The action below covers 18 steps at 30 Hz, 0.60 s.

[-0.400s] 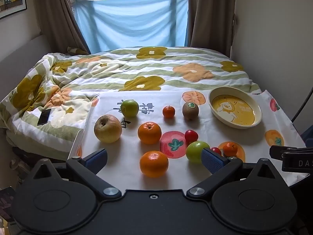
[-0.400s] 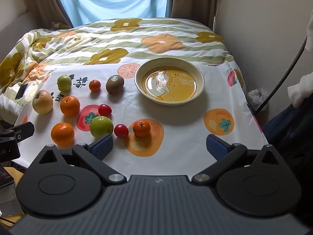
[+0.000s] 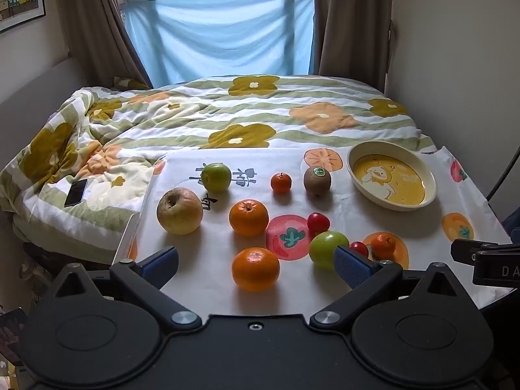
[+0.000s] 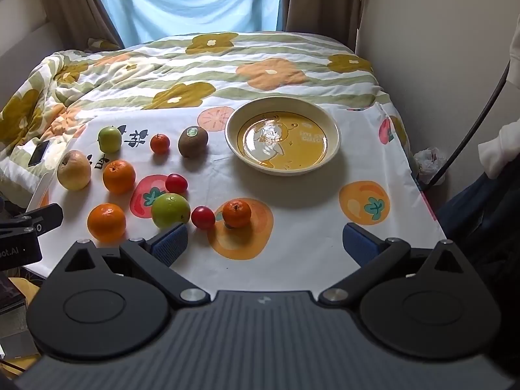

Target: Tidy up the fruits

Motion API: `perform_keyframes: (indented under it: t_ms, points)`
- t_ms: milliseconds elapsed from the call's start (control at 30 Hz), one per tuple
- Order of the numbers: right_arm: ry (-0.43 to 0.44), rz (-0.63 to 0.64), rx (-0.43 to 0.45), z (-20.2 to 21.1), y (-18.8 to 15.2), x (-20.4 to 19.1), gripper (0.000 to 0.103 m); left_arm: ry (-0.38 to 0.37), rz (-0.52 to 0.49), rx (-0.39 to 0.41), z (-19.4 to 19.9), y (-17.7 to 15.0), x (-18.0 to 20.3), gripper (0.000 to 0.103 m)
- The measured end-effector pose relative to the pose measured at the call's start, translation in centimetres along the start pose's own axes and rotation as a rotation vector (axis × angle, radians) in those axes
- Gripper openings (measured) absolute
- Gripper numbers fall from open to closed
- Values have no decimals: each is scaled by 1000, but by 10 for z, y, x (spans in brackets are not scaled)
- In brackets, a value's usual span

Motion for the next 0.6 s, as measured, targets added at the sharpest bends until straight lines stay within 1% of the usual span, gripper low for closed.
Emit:
perform_keyframes:
  t_ms: [333,467,600]
  points:
    - [2,-2,3,-1,-1,1,103,8,-6,5,3,0,1,103]
    - [-5,2,2,-2,0,1,103,-4,13,2,4,1,-1,103]
    - [-5,-3,5,0,2,1,103,8,-2,7,6,2,0,103]
Point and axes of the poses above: each gripper's, at about its wrist camera, not at the fingertips, and z roughly against the way its jaws point, x to its right, y to its top, the point moved 5 cm from there along -z, roughly the way its jaws point, and after that the axes turned 4 degrees about y, right-handed, at the moved point
